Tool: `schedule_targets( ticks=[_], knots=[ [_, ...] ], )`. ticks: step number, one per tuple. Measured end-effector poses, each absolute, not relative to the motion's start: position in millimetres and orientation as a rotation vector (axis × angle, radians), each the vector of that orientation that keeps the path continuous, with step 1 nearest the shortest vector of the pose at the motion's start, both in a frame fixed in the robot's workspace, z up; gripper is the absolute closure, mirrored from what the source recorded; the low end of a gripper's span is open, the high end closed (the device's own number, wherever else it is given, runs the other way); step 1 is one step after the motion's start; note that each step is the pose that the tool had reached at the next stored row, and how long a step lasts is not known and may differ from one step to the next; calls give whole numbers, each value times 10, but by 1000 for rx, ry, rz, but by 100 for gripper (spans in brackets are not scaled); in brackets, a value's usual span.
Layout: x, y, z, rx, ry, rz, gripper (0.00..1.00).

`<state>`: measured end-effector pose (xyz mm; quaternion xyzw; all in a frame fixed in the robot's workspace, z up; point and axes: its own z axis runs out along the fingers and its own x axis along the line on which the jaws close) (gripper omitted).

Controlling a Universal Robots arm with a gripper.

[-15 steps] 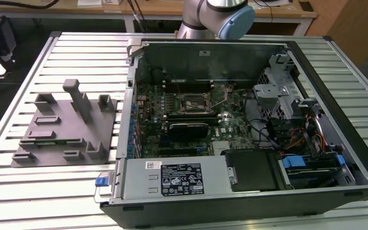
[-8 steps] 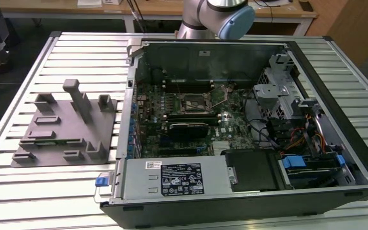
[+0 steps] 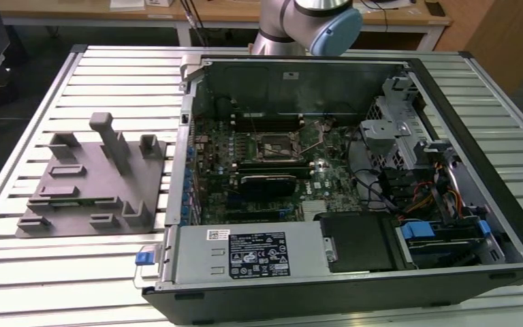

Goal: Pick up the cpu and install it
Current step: 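Pick up the cpu and move it towards the insertion slot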

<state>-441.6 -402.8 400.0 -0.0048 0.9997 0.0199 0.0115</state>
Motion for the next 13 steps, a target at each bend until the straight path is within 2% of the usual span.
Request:
schedule_targets(
  ticks=[13],
  knots=[
    [-4138, -4029, 3998, -15, 3118, 62, 46]
  ],
)
